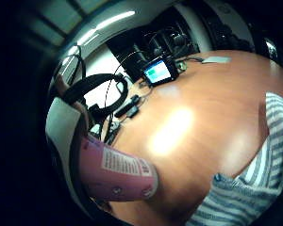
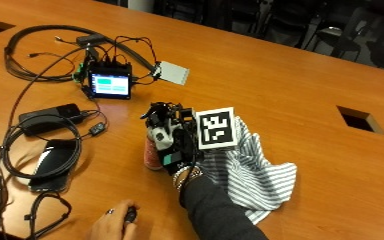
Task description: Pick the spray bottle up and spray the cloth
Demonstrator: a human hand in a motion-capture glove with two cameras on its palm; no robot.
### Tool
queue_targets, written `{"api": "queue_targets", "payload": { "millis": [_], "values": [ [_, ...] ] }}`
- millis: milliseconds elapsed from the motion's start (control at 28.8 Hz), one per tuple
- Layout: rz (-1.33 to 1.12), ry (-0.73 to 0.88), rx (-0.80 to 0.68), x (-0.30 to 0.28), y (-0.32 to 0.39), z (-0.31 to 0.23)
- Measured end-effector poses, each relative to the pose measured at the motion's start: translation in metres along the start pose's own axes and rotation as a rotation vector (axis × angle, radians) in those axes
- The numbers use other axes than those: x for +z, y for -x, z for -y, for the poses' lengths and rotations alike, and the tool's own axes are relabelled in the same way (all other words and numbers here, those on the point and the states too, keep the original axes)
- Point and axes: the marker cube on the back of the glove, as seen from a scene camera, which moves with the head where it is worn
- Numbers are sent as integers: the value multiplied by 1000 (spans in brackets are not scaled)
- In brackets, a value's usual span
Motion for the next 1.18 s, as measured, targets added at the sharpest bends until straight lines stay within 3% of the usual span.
{"api": "queue_targets", "payload": {
  "millis": [139, 347, 625, 798, 937, 1180],
  "values": [
    [37, 61, 119, 10, -5, -15],
    [-43, 278, 270, 5, 3, -24],
    [-512, 418, 226, -45, 45, -8],
    [-826, 579, 194, -82, 75, -25],
    [-886, 639, 211, -106, 85, -54],
    [-885, 574, 237, -142, 95, -88]
  ]
}}
